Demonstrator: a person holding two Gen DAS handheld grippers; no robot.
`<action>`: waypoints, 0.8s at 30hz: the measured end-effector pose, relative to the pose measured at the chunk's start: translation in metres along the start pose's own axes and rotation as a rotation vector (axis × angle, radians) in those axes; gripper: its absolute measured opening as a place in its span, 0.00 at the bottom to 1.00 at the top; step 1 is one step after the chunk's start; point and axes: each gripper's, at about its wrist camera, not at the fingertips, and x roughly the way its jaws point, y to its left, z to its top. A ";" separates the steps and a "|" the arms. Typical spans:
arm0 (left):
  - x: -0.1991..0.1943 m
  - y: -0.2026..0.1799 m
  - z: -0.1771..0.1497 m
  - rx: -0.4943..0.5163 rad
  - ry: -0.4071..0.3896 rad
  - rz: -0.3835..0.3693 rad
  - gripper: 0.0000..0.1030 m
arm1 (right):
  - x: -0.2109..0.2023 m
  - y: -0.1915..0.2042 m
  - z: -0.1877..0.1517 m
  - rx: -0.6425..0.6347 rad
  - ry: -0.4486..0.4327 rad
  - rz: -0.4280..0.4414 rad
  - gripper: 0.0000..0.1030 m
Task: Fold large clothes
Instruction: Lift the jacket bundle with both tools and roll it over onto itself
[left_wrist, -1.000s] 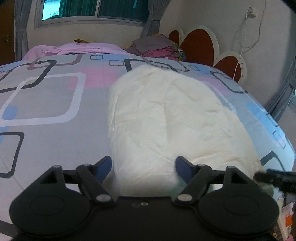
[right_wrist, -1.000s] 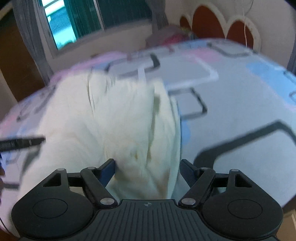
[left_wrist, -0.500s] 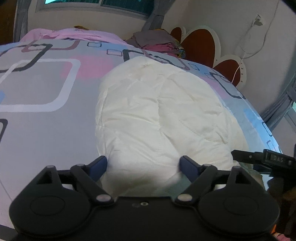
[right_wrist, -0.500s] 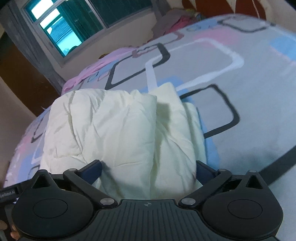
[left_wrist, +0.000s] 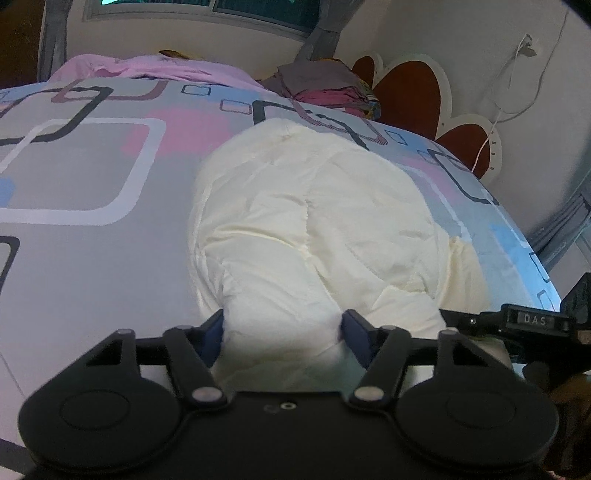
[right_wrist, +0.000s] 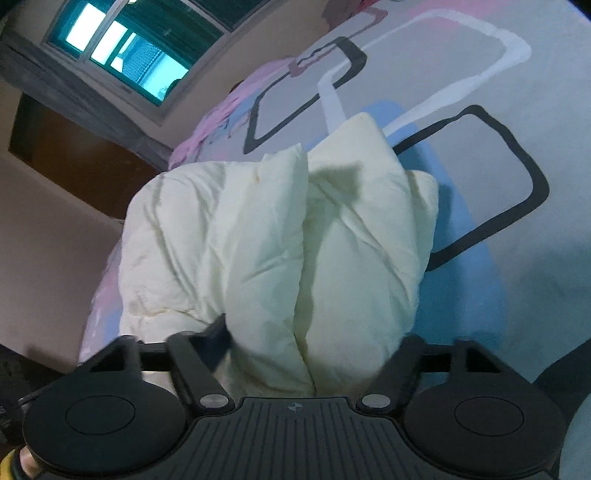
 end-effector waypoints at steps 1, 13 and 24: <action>-0.004 -0.001 0.001 -0.003 -0.004 0.000 0.53 | -0.002 0.002 0.001 0.002 0.000 0.008 0.51; -0.040 0.004 0.022 -0.032 -0.068 0.000 0.36 | -0.022 0.034 0.010 -0.002 -0.017 0.110 0.35; -0.107 0.081 0.052 -0.102 -0.192 0.108 0.35 | 0.060 0.140 0.019 -0.088 0.042 0.251 0.35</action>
